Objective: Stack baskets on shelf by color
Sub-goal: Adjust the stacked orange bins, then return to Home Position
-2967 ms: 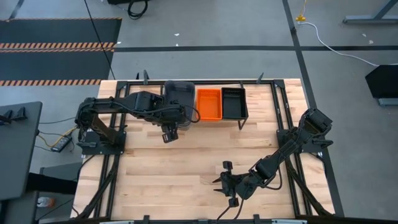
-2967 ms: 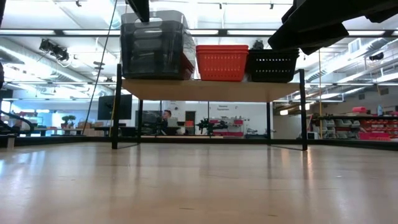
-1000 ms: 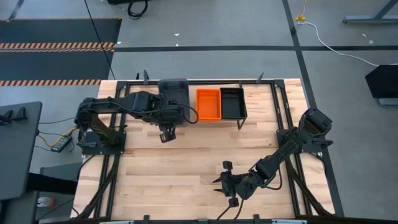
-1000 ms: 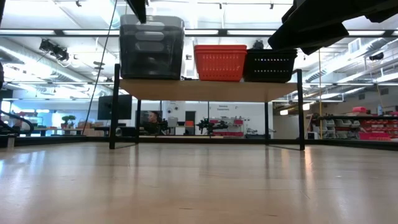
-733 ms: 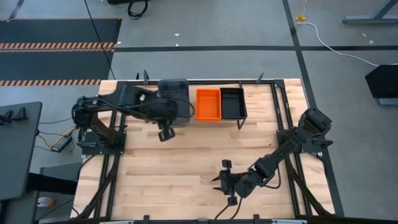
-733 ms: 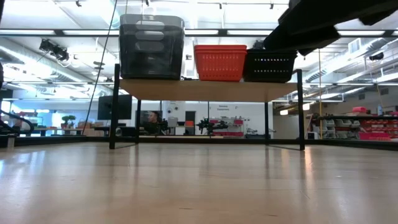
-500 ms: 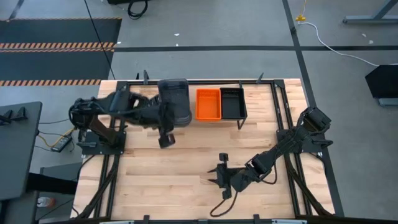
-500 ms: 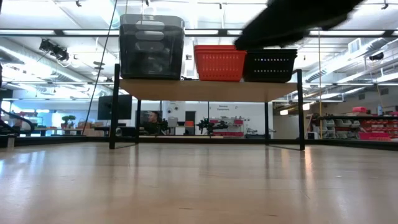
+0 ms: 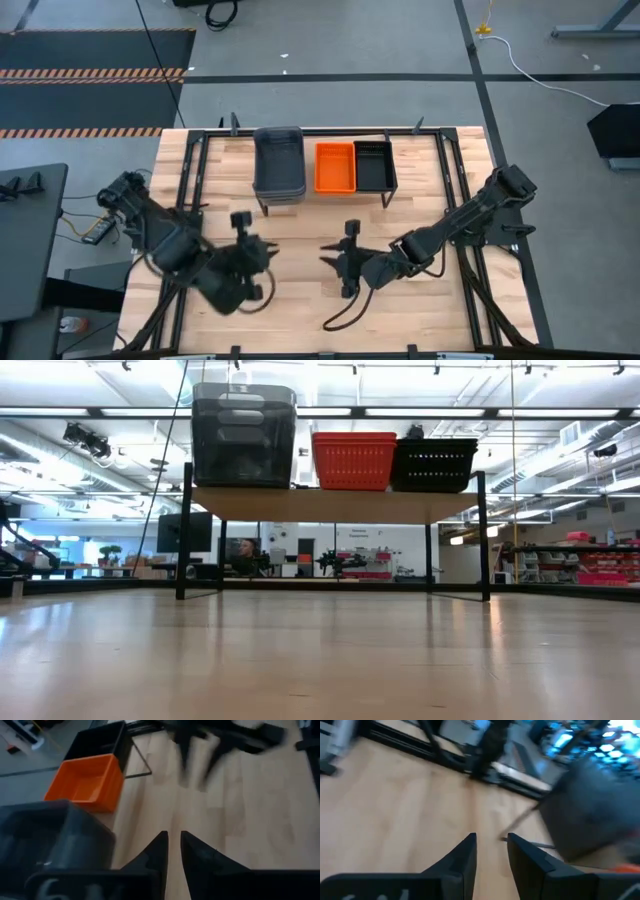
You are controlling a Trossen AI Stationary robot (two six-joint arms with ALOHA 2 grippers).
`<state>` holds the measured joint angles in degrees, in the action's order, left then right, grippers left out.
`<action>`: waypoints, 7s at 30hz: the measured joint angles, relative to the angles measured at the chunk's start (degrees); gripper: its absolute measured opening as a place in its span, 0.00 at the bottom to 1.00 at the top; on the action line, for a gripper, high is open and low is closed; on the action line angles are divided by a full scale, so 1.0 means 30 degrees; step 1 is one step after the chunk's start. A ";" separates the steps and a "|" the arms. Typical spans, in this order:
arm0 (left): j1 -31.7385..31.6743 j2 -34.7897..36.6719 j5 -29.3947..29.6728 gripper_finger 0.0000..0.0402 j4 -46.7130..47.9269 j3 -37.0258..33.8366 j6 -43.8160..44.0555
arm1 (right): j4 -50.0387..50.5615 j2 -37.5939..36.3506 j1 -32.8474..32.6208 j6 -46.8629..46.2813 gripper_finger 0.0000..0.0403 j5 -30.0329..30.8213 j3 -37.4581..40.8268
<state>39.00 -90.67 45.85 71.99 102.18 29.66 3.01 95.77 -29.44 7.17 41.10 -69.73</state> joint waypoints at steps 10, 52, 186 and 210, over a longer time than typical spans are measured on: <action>0.1683 0.2050 0.0029 0.12 -1.1180 -0.8367 -0.1173 | 0.7993 -0.2024 0.2470 -0.0734 0.28 0.0431 -0.3588; 0.1032 0.5046 -0.5633 0.03 -3.3887 -2.1504 -0.8025 | 2.3199 0.4543 0.8673 -0.1953 0.37 -0.7411 -1.4049; 0.1115 1.8933 -0.4347 0.01 -2.1593 -2.2451 -0.8147 | 1.5577 -1.1538 0.6198 -0.7344 0.05 -0.9774 -0.0005; -0.0032 2.9992 -0.4749 0.00 -2.3120 -2.8950 -1.1233 | -0.1003 -2.4835 0.8510 -0.5221 0.02 -1.4336 1.7136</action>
<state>38.91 -0.69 31.60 2.63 15.33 -4.04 0.00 21.26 -3.91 -8.49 -1.91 -18.32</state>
